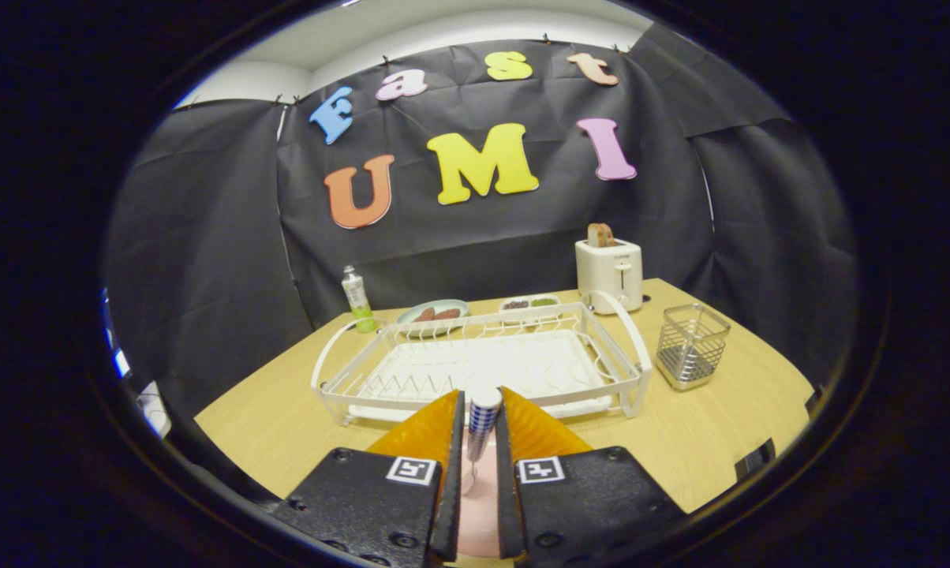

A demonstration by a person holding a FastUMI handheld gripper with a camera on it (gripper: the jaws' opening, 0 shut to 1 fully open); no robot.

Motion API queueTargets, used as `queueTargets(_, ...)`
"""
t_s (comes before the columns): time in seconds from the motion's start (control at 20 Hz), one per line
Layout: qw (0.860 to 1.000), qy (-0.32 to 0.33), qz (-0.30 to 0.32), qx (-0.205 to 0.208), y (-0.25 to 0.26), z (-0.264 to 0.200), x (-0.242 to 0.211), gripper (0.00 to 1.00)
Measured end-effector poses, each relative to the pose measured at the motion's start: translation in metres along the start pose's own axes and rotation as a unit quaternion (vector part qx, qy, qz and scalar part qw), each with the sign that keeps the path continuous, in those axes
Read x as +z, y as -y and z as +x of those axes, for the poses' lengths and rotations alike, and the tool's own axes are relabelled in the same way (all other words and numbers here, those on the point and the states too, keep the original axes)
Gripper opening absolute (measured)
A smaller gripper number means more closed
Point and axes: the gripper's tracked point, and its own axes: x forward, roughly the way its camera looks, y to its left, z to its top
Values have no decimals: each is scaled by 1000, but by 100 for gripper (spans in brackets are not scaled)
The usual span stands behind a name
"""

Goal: Take the plate from the dish rack, then take the spoon from the basket and place it into the plate.

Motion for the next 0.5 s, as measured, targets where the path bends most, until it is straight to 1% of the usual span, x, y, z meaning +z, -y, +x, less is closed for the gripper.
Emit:
queueTargets(0.05, 1000, 7, -3, -5, 3, 0, 4, 39)
queueTargets(0.15, 1000, 23, -9, -13, 9, -6, 13, 57)
queueTargets(0.3, 998, 49, -22, -23, 15, -14, 29, 71)
queueTargets(0.5, 996, 80, -41, -27, 17, -28, 43, 82)
